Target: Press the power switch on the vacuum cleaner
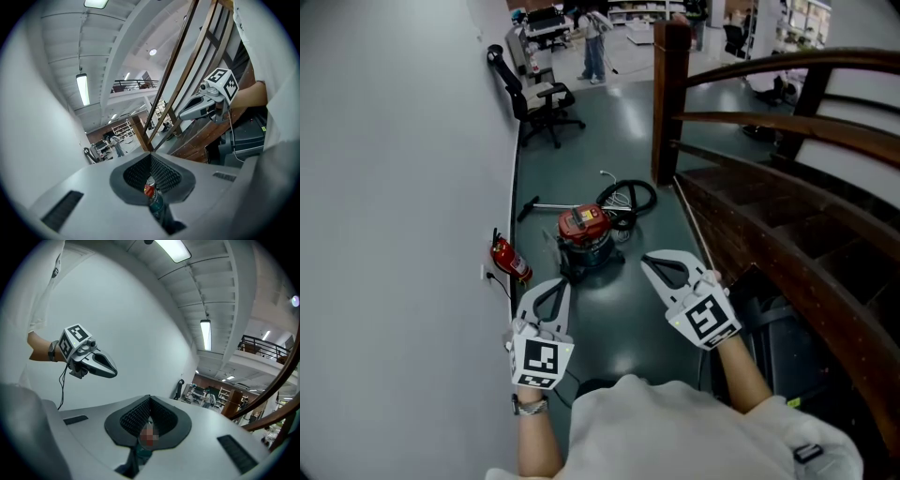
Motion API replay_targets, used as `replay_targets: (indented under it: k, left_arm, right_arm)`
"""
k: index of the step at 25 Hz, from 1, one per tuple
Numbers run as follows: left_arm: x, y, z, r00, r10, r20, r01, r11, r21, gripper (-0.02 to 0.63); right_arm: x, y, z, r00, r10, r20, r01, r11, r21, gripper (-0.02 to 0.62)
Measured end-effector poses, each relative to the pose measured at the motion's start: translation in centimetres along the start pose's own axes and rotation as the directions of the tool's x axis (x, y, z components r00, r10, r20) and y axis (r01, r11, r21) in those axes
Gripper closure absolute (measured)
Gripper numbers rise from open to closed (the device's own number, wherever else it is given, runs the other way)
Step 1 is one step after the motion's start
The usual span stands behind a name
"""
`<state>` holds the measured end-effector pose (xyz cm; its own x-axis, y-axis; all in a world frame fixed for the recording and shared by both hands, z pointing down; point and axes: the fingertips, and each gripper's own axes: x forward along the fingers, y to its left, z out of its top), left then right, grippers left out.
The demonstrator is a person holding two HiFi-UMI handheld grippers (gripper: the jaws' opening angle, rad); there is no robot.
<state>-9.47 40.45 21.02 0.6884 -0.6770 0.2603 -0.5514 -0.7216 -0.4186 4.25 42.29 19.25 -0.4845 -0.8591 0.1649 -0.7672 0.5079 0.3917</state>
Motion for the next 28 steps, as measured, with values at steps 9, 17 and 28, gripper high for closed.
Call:
replay_targets:
  k: [9,17,28]
  left_arm:
    - [1.7,-1.0,0.9,1.0,0.003,-0.007,-0.003,1.0,0.007,0.606]
    - [5.2,0.0,-0.3,1.0,-0.018,-0.012,0.017,1.0,-0.011,0.606]
    - [12.3,7.7,-1.2,0.999,-0.031,0.02,0.031,0.999,-0.01,0.606]
  right_arm:
    - [-0.2,-1.1,-2.2,0.999,0.039,-0.02,-0.038,0.998,0.046,0.568]
    - [1.8,-3.1,-3.6,0.999,0.037,-0.024,-0.035,0.996,0.079,0.568]
    - [9.9,-8.8,-4.3,0.998,0.03,-0.046,-0.027,0.997,0.07,0.568]
